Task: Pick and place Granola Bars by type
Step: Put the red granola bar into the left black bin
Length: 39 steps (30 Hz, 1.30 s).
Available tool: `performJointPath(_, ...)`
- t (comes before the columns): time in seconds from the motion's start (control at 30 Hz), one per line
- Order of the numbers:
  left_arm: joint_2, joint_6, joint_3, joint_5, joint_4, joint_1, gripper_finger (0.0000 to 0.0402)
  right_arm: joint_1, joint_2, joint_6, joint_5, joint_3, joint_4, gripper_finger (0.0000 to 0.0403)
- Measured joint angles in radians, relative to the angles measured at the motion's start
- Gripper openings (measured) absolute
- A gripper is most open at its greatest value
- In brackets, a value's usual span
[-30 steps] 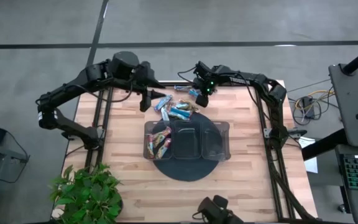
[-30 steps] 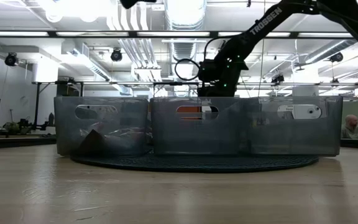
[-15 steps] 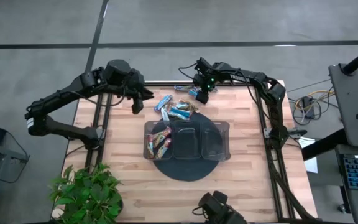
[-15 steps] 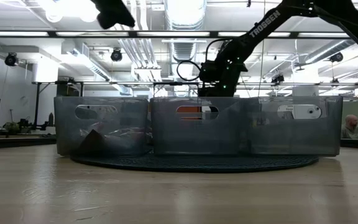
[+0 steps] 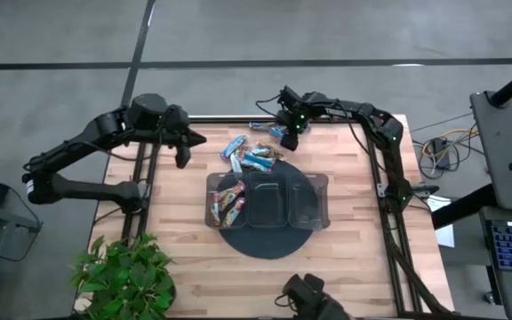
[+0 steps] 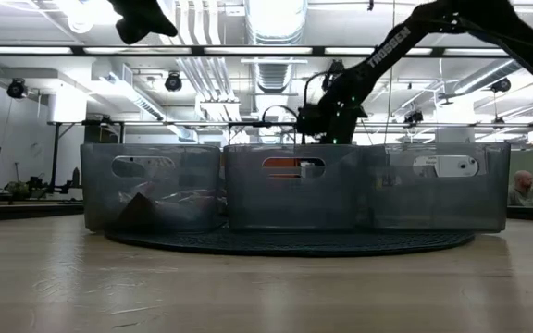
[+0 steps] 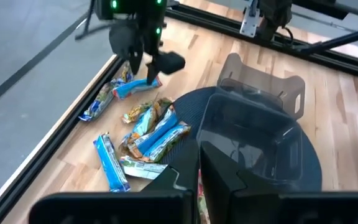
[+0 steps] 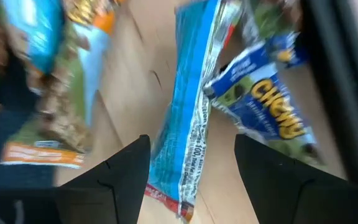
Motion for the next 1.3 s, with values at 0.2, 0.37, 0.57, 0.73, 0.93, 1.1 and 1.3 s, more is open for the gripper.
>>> performJointPath(0.2,-0.025,-0.013,0.001,-0.042,-0.001,0.0,0.0,-0.001,0.053,0.026,0.005,0.006,0.002,0.0224)
performJointPath(0.37,-0.032,-0.014,0.001,-0.053,-0.003,0.0,0.0,-0.001,0.053,0.022,0.009,0.007,0.002,0.0216)
performJointPath(0.57,-0.03,-0.014,0.001,-0.053,-0.004,0.0,0.0,0.0,0.053,0.018,0.006,0.007,-0.003,0.0153)
performJointPath(0.73,-0.032,-0.014,0.001,-0.053,-0.005,0.0,0.0,0.001,0.046,0.036,-0.085,0.007,-0.028,0.0083)
performJointPath(0.93,-0.062,-0.023,0.005,-0.052,-0.012,0.0,0.0,0.01,0.027,0.043,-0.205,0.088,-0.112,0.0035)
performJointPath(1.1,-0.092,-0.022,0.005,-0.052,-0.022,-0.001,0.0,0.032,0.015,0.022,-0.204,0.199,-0.201,0.0038)
performJointPath(1.3,-0.106,-0.022,0.005,-0.052,-0.038,-0.001,0.0,0.1,-0.002,0.023,-0.274,0.387,-0.295,0.004)
